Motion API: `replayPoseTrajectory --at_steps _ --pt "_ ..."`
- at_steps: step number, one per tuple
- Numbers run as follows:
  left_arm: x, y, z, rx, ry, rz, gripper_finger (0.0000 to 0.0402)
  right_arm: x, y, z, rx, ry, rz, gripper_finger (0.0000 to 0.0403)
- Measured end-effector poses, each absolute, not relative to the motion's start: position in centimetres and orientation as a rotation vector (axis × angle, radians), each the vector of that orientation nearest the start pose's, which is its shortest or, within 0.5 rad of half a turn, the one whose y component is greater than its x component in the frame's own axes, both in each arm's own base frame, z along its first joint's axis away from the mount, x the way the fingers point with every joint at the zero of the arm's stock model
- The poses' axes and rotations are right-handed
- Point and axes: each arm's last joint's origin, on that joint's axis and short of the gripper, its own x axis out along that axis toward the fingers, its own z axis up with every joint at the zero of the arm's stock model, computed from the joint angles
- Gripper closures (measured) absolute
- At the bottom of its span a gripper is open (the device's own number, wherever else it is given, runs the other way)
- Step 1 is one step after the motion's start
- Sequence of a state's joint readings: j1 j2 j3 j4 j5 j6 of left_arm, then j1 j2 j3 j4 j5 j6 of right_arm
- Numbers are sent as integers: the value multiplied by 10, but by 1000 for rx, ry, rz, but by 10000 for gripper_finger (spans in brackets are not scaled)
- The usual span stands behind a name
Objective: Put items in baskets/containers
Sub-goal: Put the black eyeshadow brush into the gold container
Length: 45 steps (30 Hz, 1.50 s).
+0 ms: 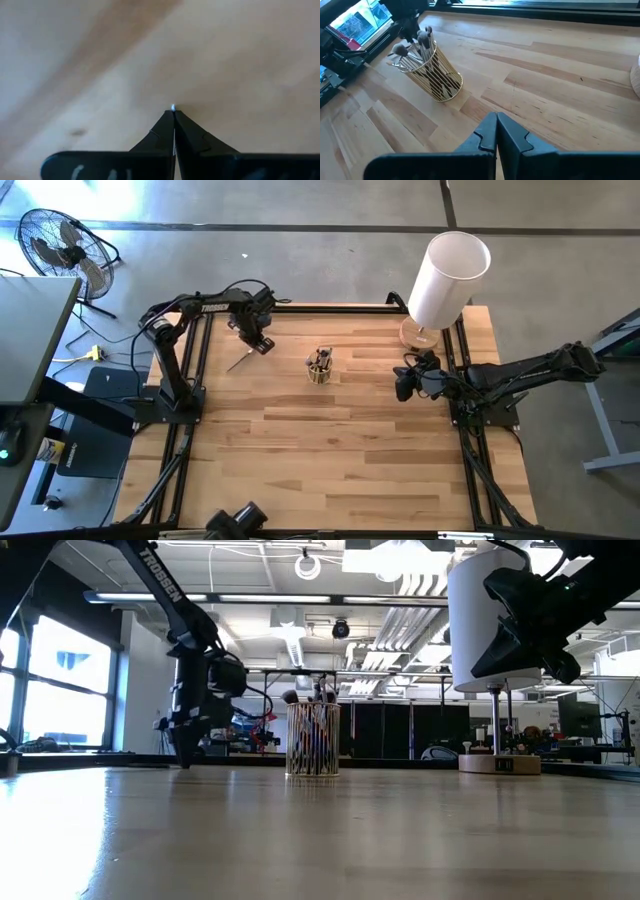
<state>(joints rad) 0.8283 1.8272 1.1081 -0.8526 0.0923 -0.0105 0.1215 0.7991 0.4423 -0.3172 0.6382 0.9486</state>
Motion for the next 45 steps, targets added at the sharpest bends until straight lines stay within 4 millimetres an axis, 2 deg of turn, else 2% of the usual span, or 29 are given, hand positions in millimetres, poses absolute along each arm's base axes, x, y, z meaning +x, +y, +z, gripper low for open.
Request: replayPoseTrajectory --at_steps 3,8,11,18,25,28,31,34,38,45 --pt "215 225 155 -754 1342 545 401 158 2 207 638 344 -740 400" --pt "213 220 188 -775 1194 544 401 158 2 206 612 359 -731 397" --pt "216 210 207 -762 1128 561 401 158 2 206 590 370 -724 397" --pt "229 167 259 -729 904 586 401 159 4 205 538 427 -660 401" --pt "258 114 315 -587 486 521 401 159 6 205 512 477 -584 397" --pt "273 96 332 -490 314 483 401 159 6 205 513 487 -566 399" --pt "282 84 342 -404 215 466 401 160 7 204 516 499 -544 401" --pt "291 77 338 -328 176 489 401 160 8 204 514 515 -514 401" --pt "294 74 312 -273 96 446 401 160 8 204 524 525 -493 397" --pt "281 71 257 -177 -12 408 401 161 9 205 539 516 -483 399"
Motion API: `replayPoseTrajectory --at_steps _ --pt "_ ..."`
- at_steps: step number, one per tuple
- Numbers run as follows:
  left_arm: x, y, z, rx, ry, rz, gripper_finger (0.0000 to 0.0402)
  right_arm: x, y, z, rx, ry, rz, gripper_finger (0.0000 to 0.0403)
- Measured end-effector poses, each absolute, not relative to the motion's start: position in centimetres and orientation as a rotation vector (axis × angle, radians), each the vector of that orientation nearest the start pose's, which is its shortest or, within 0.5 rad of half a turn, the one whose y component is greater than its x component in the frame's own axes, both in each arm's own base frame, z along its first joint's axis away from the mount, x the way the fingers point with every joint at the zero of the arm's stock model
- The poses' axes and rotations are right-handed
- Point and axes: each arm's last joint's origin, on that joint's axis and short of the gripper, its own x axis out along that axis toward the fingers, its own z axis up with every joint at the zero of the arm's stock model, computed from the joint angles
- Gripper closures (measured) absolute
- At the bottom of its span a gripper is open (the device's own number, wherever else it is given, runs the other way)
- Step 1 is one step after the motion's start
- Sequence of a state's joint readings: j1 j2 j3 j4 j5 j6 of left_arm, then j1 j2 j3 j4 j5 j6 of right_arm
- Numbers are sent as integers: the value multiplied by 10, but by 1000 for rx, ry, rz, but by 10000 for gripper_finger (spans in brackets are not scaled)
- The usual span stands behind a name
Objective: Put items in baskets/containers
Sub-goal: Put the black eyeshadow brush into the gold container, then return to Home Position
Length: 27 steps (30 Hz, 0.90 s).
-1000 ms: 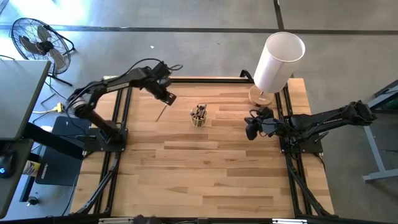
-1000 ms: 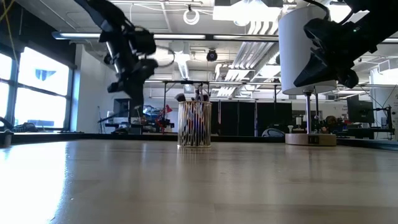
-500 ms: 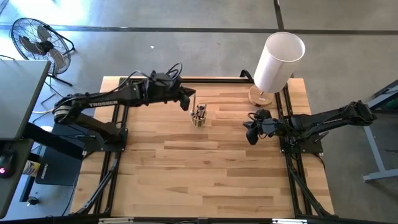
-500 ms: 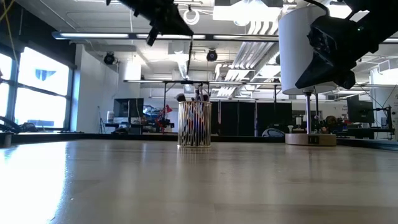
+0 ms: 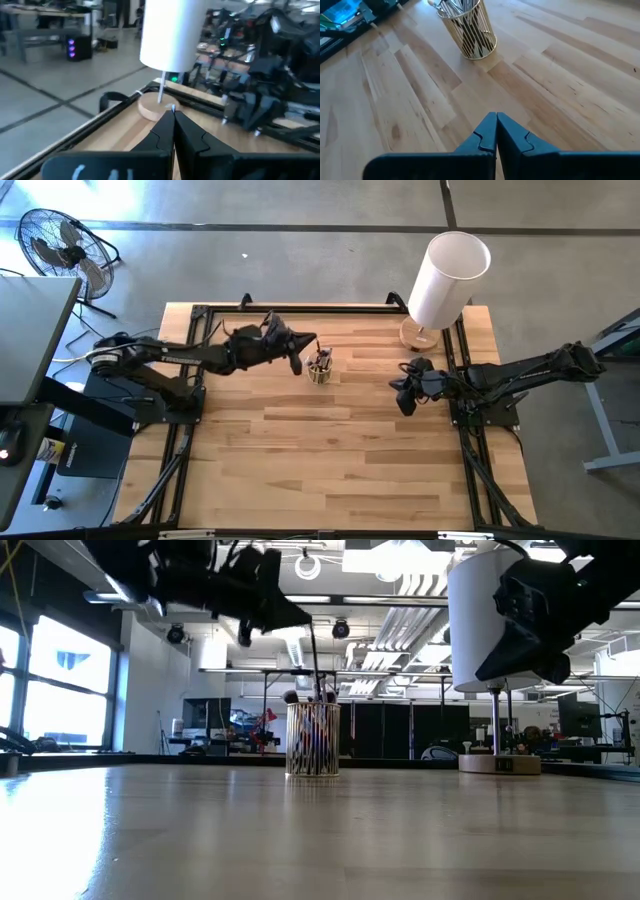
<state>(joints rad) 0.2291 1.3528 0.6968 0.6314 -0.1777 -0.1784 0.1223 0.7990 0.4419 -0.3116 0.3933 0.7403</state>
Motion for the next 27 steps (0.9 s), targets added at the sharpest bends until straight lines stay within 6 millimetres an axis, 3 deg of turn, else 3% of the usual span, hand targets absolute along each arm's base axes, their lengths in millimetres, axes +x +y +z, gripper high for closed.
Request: replayPoseTrajectory --at_steps 4,10,17,27 --pt "279 69 219 -150 51 381 401 161 8 205 545 494 -514 401" --pt "290 70 197 -166 95 325 401 162 6 207 539 447 -555 399" --pt "301 72 199 -164 102 292 380 162 5 209 550 396 -607 401" --pt "305 71 207 -168 106 227 263 161 3 209 499 379 -667 398"
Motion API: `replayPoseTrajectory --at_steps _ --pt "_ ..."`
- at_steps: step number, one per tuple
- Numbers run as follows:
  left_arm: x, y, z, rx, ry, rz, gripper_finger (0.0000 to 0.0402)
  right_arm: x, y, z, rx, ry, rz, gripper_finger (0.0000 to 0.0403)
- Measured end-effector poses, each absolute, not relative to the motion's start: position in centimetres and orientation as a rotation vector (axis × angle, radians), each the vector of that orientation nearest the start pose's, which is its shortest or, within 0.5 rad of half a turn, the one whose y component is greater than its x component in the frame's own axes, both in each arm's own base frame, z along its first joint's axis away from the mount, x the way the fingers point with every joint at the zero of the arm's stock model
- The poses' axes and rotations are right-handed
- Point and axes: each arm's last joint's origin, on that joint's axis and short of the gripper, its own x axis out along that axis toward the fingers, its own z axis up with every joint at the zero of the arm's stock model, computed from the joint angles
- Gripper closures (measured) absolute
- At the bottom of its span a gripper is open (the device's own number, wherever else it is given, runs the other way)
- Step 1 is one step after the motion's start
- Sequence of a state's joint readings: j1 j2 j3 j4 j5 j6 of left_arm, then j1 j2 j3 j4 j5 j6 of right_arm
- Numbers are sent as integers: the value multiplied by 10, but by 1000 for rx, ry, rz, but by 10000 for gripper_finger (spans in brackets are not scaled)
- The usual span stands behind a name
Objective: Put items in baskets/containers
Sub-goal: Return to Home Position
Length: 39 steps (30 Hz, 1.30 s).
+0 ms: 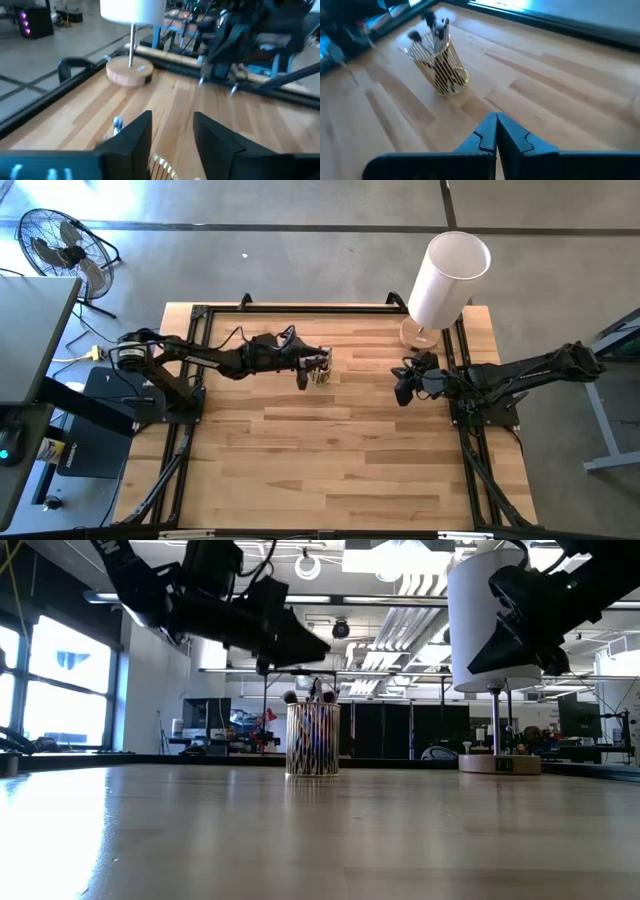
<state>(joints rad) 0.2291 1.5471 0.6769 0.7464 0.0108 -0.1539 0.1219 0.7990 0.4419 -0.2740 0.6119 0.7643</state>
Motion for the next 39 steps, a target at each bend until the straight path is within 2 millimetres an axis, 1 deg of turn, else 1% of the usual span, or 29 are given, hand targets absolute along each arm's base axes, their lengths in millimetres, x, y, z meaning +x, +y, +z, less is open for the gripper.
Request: replayPoseTrajectory --at_steps 4,6,9,12,16,19,23,25,28,31,37,39 --pt "307 71 231 -158 22 212 244 160 3 208 320 448 -641 401" --pt "306 70 243 -152 16 192 244 160 3 208 286 466 -616 401" --pt "308 68 265 -99 12 116 251 161 4 207 223 506 -551 401" --pt "312 58 274 -92 100 86 268 161 7 206 132 568 -412 402" --pt "320 32 288 -49 163 126 303 161 11 204 68 628 -240 402" --pt "322 10 290 -11 185 137 335 161 14 200 32 625 -126 402" --pt "322 -14 291 -7 177 140 382 155 16 179 54 524 -10 402" --pt "321 -26 291 -14 174 130 396 149 16 169 79 455 23 402" --pt "319 -41 291 -61 169 147 394 138 15 156 135 396 23 403" --pt "317 -54 291 -73 165 151 400 129 14 148 176 336 19 403" --pt "310 -76 286 -98 205 209 400 115 10 152 198 173 -26 403" --pt "307 -83 284 -102 220 222 401 110 8 153 202 158 -25 403"
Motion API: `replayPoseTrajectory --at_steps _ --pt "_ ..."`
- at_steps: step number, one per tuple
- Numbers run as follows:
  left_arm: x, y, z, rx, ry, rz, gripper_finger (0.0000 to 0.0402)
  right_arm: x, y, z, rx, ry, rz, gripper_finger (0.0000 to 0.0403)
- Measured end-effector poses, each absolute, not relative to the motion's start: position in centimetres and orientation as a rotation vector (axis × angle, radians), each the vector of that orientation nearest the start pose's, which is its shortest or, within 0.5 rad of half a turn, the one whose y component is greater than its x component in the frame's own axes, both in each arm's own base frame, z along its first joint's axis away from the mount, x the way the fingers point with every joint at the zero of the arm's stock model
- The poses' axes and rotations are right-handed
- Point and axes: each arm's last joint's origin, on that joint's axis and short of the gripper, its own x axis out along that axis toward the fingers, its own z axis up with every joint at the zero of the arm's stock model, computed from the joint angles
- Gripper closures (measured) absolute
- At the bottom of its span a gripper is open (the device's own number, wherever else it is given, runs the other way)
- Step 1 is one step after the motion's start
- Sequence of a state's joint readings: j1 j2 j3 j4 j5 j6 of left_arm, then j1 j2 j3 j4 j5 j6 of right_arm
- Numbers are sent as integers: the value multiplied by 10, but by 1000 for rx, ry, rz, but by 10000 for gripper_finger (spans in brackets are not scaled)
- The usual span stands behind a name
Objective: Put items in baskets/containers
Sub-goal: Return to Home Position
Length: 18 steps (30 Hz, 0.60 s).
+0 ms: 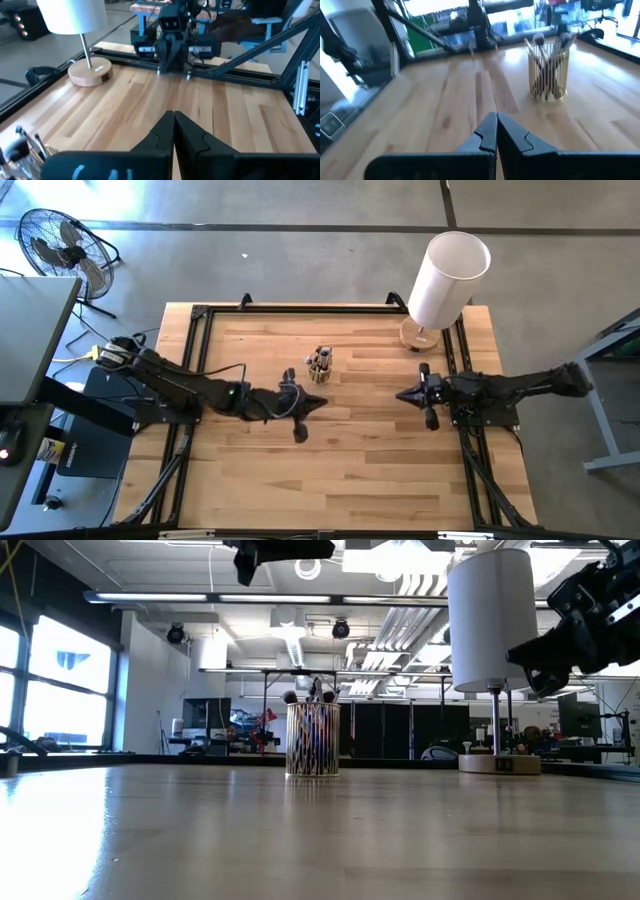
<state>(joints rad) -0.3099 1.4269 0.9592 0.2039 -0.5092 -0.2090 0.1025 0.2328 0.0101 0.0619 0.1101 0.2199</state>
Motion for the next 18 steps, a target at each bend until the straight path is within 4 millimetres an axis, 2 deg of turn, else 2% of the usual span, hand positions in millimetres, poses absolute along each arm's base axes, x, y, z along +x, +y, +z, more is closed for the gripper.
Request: replayPoseTrajectory --at_steps 6,10,15,18 --pt "300 -99 278 -102 243 228 401 99 2 169 220 -25 -54 403" --pt "293 -97 259 -112 281 236 401 97 -2 171 204 -48 -96 403" --pt "264 -88 245 -150 179 109 401 99 -3 169 202 -24 -138 403" --pt "245 -78 231 -108 137 42 401 99 -3 169 201 -17 -135 402"
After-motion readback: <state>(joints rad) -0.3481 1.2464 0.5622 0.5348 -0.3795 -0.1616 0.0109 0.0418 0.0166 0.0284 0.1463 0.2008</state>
